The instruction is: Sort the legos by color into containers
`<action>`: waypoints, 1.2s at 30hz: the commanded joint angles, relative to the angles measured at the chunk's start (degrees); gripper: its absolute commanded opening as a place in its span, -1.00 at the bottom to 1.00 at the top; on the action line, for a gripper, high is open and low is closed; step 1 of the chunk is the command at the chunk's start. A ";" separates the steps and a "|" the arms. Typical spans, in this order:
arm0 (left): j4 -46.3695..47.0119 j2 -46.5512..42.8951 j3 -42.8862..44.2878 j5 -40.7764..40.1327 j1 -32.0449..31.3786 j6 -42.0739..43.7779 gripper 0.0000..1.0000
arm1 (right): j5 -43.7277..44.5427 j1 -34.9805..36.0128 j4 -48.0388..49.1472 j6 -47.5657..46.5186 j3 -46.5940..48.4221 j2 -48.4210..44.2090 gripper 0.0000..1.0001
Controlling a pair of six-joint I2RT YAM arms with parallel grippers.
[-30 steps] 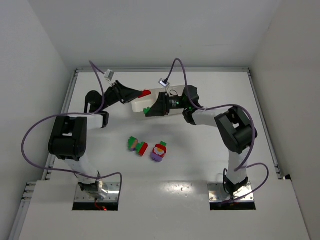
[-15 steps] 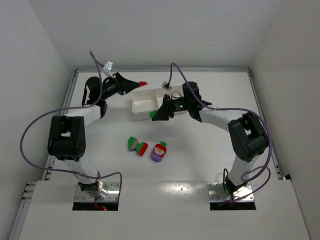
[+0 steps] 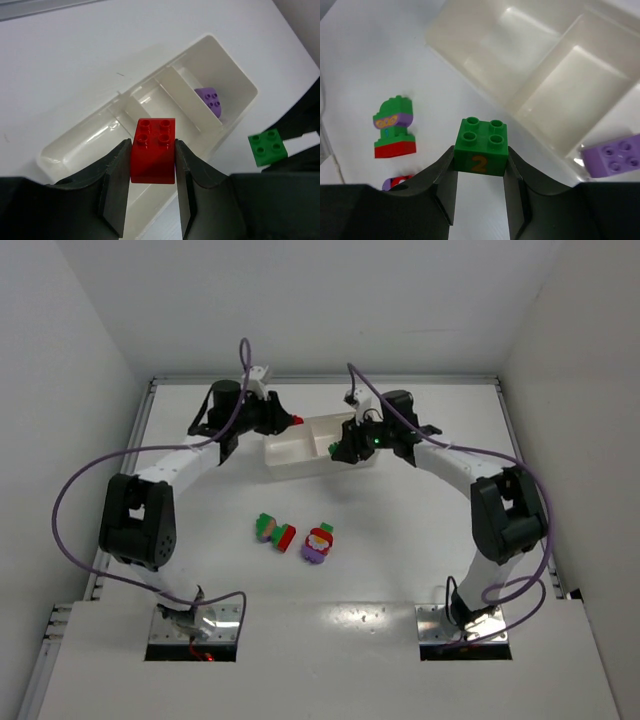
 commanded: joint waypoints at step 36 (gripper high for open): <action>-9.79 10.92 21.00 -11.76 -9.98 3.25 0.80 | -1.19 -8.40 -0.27 0.53 4.19 -4.86 -0.97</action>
